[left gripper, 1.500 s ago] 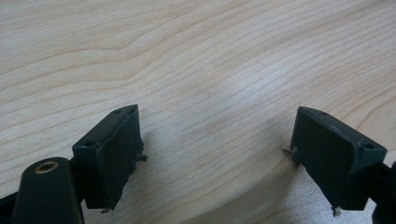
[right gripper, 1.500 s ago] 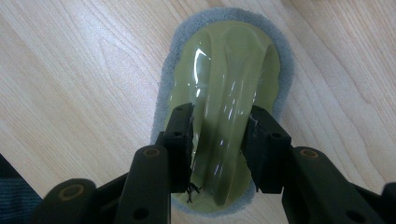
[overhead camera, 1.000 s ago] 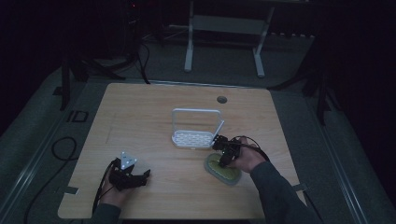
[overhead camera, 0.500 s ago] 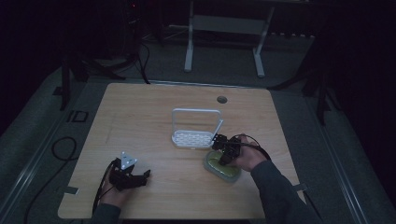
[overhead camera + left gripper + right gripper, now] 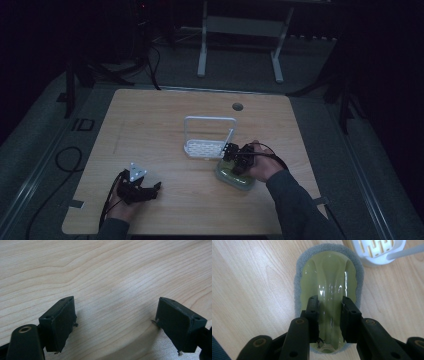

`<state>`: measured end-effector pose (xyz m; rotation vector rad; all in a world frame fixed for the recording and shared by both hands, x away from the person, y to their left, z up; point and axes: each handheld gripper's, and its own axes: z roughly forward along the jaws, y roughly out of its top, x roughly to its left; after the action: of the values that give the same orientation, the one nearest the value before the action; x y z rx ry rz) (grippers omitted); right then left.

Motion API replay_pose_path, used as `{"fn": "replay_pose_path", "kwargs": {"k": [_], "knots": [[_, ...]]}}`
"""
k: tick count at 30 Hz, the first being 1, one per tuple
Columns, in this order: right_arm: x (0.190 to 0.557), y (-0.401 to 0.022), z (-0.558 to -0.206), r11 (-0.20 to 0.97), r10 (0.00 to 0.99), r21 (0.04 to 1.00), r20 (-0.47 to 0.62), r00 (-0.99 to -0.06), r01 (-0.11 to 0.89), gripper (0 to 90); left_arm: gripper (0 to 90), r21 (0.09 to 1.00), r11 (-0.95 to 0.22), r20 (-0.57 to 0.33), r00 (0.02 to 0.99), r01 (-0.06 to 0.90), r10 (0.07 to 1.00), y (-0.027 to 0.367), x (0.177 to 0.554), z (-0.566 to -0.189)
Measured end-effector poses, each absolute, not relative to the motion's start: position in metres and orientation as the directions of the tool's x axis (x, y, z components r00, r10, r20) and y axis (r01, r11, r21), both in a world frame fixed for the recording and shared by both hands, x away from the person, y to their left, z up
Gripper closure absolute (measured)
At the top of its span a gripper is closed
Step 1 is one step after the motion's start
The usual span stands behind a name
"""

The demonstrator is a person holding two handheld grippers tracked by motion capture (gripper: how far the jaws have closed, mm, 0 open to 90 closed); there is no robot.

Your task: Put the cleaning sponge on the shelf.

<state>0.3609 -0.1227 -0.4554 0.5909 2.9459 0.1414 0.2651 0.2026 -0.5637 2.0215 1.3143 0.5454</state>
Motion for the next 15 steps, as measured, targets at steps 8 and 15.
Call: {"fn": "replay_pose_path", "kwargs": {"k": [8, 15], "knots": [[0.360, -0.114, -0.449, 0.934, 0.351, 0.117, -0.153, -0.924, 0.336, 71.6, 16.6, 0.717, -0.279, -0.008, 0.409, 0.639, 0.913, 0.203, 0.265, -0.564], [0.361, -0.109, -0.445, 0.942, 0.325, 0.141, -0.178, -0.929, 0.303, 71.6, 16.6, 0.717, -0.280, -0.008, 0.409, 0.639, 0.913, 0.203, 0.265, -0.564]]}}
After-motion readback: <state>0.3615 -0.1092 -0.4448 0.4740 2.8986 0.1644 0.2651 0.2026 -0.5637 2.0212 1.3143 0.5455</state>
